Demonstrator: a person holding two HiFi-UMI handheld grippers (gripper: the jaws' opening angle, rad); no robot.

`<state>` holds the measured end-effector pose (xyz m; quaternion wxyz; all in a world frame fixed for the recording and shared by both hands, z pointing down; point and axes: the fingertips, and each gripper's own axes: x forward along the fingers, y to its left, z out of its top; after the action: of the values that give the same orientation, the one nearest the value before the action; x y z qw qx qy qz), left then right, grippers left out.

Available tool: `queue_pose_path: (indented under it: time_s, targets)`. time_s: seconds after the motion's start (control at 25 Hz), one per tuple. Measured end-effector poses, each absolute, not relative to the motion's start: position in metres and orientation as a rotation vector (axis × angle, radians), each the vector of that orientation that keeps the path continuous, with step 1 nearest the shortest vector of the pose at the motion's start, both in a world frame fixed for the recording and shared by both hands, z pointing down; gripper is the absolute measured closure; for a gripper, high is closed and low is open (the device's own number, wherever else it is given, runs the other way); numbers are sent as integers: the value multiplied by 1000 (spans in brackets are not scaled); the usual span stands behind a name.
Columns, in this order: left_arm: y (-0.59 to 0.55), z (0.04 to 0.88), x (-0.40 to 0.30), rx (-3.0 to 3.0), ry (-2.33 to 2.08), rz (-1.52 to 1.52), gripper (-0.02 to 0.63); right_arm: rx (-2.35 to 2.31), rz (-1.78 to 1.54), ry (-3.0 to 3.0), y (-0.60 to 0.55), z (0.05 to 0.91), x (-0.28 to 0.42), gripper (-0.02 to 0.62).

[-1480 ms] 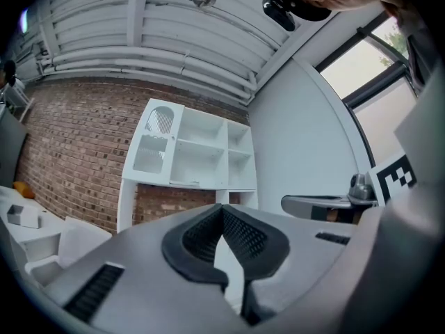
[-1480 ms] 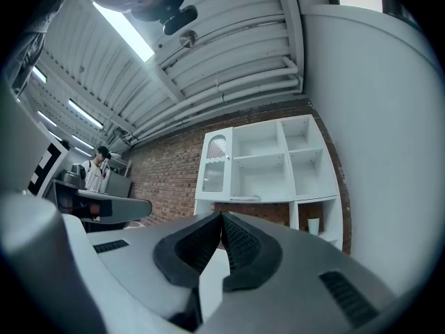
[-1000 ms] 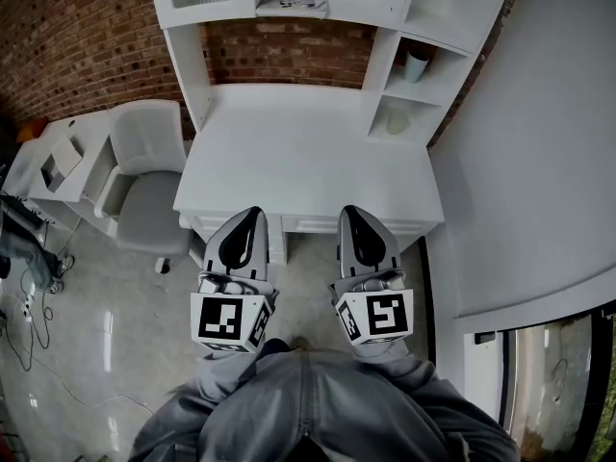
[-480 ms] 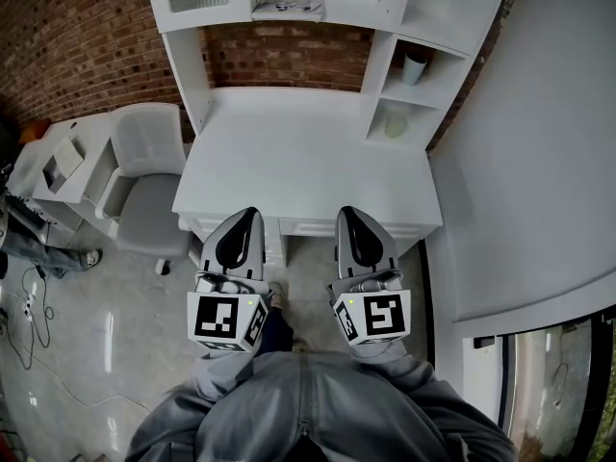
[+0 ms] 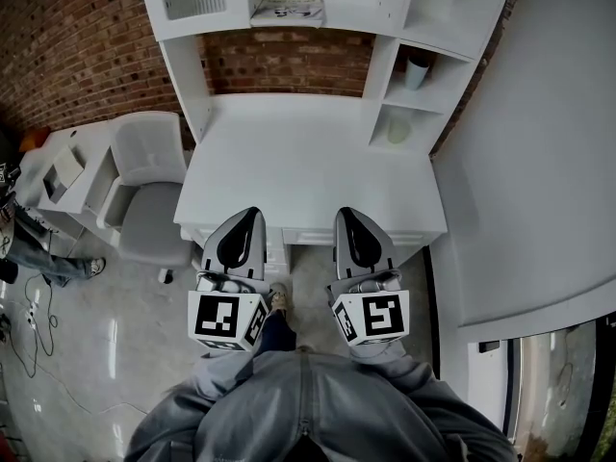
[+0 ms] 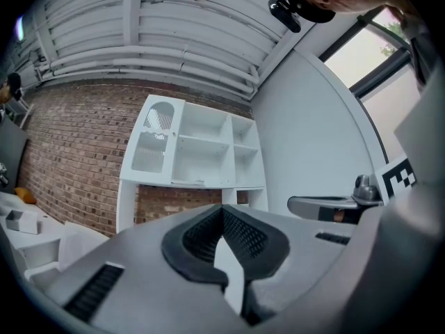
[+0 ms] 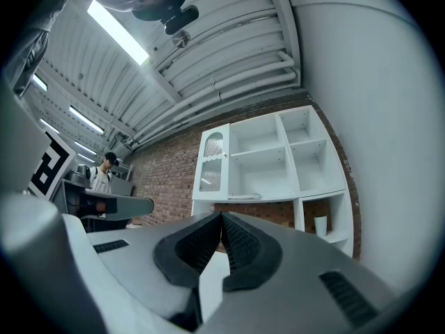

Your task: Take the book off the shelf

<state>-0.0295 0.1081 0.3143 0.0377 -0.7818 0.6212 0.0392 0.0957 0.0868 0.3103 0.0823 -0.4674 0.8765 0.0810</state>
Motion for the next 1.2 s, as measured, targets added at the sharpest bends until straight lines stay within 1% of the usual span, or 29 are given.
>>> queue_pose_path:
  time_s: [0.48,1.2]
  targets:
    - [22,335,-62,-2457,1871,124,601,-1404,247,2627,10,323,50,569]
    - [-135,320,-96,-2542,1812,153,601,-1499,261,2623,-143,312,12,569]
